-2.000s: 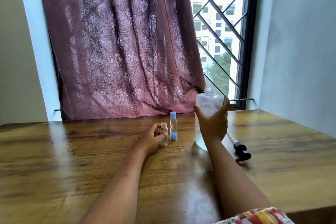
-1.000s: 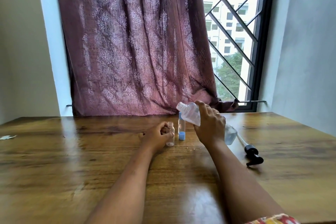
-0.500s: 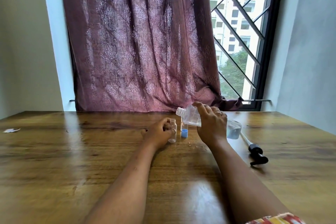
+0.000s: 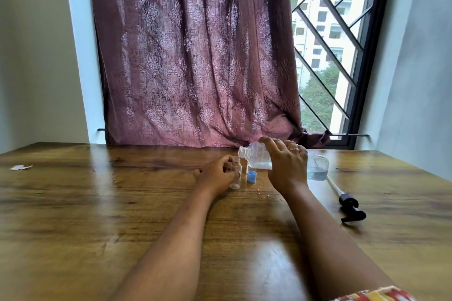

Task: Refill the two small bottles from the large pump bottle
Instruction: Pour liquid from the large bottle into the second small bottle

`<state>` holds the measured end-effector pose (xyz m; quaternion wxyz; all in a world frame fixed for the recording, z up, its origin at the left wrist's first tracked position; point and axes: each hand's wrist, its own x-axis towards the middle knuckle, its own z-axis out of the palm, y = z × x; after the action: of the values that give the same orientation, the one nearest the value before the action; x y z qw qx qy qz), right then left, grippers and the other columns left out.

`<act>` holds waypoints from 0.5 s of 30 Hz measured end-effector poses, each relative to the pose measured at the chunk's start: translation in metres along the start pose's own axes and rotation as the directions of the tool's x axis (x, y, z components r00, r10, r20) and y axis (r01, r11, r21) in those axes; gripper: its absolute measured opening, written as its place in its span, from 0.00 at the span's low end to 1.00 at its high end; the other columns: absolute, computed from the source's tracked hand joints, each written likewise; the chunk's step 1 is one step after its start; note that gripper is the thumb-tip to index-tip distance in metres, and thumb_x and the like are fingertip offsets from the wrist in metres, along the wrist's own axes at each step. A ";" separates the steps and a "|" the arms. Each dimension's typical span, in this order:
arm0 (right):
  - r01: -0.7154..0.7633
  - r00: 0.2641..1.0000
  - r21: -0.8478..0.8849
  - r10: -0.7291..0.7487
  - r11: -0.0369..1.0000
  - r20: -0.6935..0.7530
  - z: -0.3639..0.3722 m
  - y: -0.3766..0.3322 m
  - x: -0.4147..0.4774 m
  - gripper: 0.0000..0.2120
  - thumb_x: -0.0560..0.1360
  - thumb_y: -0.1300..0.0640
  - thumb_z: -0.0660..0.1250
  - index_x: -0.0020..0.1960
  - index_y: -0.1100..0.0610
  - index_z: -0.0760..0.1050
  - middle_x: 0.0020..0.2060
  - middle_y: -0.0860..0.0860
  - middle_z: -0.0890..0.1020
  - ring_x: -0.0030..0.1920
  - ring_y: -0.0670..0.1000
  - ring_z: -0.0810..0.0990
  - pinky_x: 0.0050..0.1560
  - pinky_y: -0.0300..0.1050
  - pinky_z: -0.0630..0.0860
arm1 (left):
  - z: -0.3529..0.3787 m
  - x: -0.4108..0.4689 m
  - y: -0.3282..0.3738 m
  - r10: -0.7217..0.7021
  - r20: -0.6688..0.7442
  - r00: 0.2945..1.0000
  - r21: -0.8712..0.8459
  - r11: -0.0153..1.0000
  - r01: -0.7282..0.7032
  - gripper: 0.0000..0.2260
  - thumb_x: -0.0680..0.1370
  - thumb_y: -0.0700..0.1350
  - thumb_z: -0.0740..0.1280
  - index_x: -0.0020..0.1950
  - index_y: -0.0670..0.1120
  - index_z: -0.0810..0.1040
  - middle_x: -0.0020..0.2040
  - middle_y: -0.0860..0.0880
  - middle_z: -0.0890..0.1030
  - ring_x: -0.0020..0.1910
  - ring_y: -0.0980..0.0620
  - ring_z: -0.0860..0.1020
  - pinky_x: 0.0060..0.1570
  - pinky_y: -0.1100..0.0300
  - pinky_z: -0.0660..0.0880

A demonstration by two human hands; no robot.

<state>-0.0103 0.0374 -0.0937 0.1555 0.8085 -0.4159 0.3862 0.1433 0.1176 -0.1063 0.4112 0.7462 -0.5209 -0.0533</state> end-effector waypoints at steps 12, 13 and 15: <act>0.016 0.999 -0.040 -0.018 0.999 -0.038 0.003 -0.001 0.001 0.35 0.61 0.69 0.67 0.63 0.45 0.69 0.55 0.46 0.80 0.59 0.56 0.75 0.62 0.54 0.61 | 0.001 0.001 -0.002 0.002 -0.010 1.000 0.016 1.000 -0.002 0.19 0.75 0.54 0.66 0.65 0.57 0.71 0.61 0.54 0.79 0.64 0.50 0.71 0.54 0.54 0.56; 0.018 0.999 -0.044 -0.020 0.999 -0.044 0.003 -0.001 0.001 0.35 0.60 0.69 0.67 0.63 0.45 0.69 0.54 0.46 0.80 0.59 0.57 0.75 0.62 0.54 0.62 | 0.001 0.001 -0.001 0.002 -0.010 1.000 0.017 1.000 -0.002 0.19 0.75 0.54 0.66 0.65 0.57 0.71 0.61 0.54 0.78 0.64 0.50 0.71 0.54 0.54 0.56; 0.017 0.998 -0.050 -0.020 0.999 -0.052 0.003 -0.001 0.002 0.35 0.60 0.70 0.67 0.62 0.45 0.70 0.54 0.46 0.80 0.58 0.57 0.75 0.62 0.55 0.62 | 0.001 0.001 -0.001 0.001 -0.010 1.000 0.018 1.000 -0.001 0.18 0.75 0.54 0.66 0.65 0.57 0.71 0.61 0.54 0.78 0.64 0.50 0.71 0.54 0.54 0.55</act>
<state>-0.0074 0.0351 -0.0945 0.1900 0.7979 -0.4135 0.3954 0.1441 0.1167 -0.1078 0.4070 0.7499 -0.5197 -0.0445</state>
